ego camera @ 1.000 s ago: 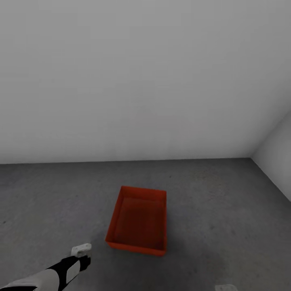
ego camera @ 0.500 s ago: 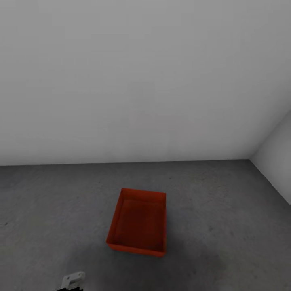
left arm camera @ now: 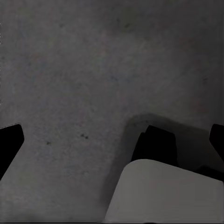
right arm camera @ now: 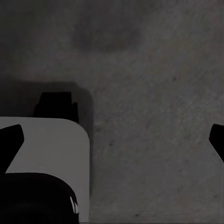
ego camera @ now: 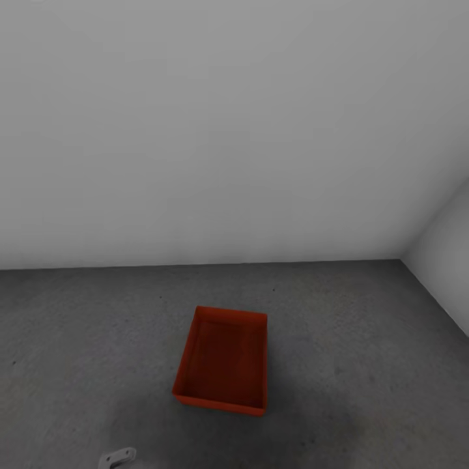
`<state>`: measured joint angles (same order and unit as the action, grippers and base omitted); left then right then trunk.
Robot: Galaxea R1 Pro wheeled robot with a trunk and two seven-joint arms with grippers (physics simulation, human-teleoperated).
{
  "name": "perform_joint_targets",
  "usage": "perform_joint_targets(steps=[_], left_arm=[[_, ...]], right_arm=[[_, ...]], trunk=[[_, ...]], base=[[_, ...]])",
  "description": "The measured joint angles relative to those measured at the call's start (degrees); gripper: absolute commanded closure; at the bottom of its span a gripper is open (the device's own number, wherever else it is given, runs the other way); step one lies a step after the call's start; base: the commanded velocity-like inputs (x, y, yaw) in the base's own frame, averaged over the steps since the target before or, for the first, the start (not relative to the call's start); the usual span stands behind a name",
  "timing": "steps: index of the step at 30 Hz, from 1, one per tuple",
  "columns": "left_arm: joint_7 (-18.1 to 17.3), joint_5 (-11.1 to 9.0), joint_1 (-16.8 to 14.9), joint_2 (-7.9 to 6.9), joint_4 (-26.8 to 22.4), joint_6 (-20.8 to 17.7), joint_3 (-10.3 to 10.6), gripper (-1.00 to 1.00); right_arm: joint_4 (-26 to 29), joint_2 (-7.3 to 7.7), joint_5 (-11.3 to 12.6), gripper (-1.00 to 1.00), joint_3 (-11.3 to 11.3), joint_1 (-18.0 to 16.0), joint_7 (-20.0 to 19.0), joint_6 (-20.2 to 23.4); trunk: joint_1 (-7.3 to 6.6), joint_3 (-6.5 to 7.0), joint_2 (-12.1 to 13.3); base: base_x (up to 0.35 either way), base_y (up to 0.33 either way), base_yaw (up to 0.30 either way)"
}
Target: Move the two storage containers from the living room to the garage. In the garage, place one container on the floor and stack the other container on top of it (either order is fine).
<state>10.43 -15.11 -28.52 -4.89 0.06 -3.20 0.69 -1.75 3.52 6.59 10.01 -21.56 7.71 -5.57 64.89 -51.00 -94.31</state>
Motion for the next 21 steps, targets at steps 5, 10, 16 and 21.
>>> perform_joint_targets(steps=[5, 10, 16, 21], left_arm=[[-0.01, -1.34, 1.12, -0.03, -0.01, 0.07, 0.0, -1.0], [-0.02, -3.54, 2.02, -0.2, -0.05, 0.12, 0.0, -1.0], [-0.06, -5.2, 2.25, -0.23, -0.06, 0.18, 0.01, -1.0], [-0.19, -5.35, 2.27, -0.21, -0.06, 0.39, 0.0, -1.0]], right_arm=[[0.0, -0.18, -0.04, -1.0, 0.04, 0.0, -0.01, 0.68], [0.0, -0.31, -0.06, -1.0, 0.06, 0.0, -0.01, 1.02], [0.0, -0.34, -0.08, -1.0, 0.11, 0.0, -0.01, 1.1], [-0.01, -0.52, -0.11, -1.0, 0.1, 1.14, 0.01, 1.08]], trunk=[[-1.1, 0.9, 2.01], [-2.2, 1.8, 4.01], [-3.51, 2.87, 6.42], [-4.61, 3.77, 8.42]], base=[[0.0, 0.0, 0.0], [0.0, 0.0, 0.0], [0.0, 0.0, 0.0], [0.0, 0.0, 0.0]])
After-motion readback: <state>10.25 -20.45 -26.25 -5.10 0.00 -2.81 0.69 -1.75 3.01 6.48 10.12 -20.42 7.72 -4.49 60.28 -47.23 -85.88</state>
